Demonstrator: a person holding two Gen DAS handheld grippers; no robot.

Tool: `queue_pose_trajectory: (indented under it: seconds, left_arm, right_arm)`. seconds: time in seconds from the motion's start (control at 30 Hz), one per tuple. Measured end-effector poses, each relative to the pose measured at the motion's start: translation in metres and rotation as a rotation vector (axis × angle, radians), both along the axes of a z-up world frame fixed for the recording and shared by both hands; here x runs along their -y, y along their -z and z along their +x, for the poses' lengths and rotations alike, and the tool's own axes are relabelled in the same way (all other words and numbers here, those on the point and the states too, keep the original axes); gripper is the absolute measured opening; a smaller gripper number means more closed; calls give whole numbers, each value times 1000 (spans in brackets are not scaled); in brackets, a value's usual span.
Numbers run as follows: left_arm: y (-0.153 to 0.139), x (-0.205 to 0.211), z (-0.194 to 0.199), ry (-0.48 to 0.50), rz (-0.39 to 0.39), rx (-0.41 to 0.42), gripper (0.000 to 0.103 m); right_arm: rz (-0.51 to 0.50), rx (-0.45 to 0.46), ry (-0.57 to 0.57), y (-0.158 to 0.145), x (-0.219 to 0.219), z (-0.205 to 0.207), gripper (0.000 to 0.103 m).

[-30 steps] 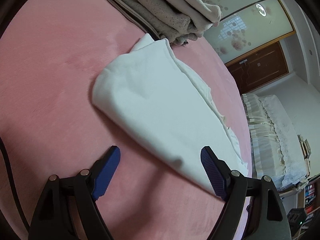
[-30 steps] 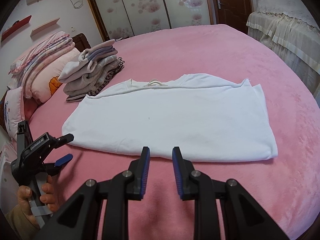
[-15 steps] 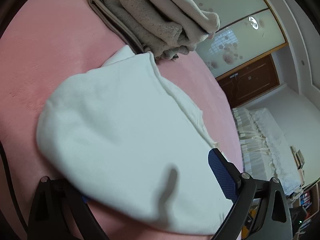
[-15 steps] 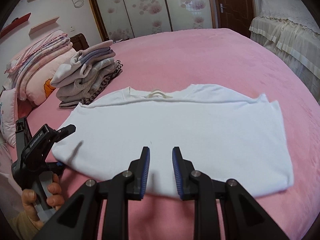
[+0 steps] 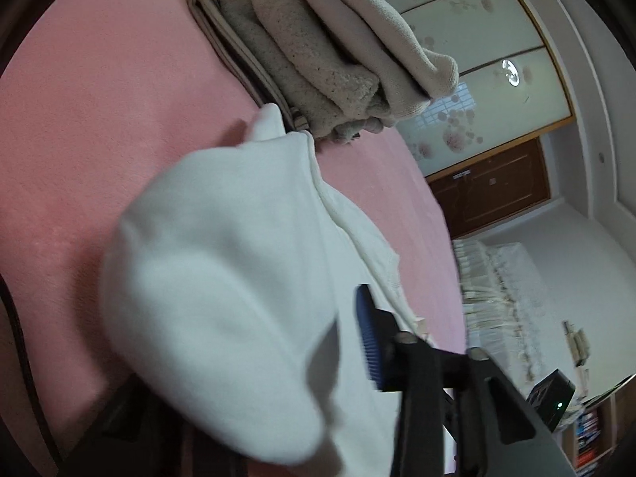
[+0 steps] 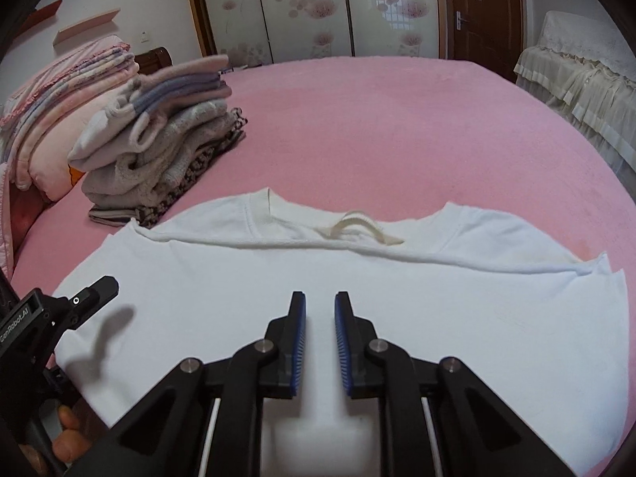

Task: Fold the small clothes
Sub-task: 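Grasp the shirt side with the left gripper and fold it across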

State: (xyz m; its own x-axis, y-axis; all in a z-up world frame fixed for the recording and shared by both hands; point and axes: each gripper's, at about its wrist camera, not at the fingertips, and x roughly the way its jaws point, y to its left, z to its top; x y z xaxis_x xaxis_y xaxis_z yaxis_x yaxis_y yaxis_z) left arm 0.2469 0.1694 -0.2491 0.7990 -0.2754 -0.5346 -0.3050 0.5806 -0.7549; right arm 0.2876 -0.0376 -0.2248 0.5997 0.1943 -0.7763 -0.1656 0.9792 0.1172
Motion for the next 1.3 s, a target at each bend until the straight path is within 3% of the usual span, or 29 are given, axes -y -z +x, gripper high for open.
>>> queue_pose_trajectory:
  seconds: [0.2, 0.6, 0.97, 1.3]
  left_arm:
    - [-24, 13, 1, 32, 163, 25, 12]
    - [-87, 70, 10, 135, 417, 110, 10]
    - [-117, 126, 13, 232, 519, 148, 10]
    - [-111, 215, 34, 395, 548, 150, 10]
  right_arm:
    - [-24, -24, 5, 12, -3, -1, 14]
    - [-22, -36, 23, 4, 5, -26, 14]
    - [101, -50, 41, -3, 32, -33, 14]
    - [142, -2, 124, -21, 112, -59, 14]
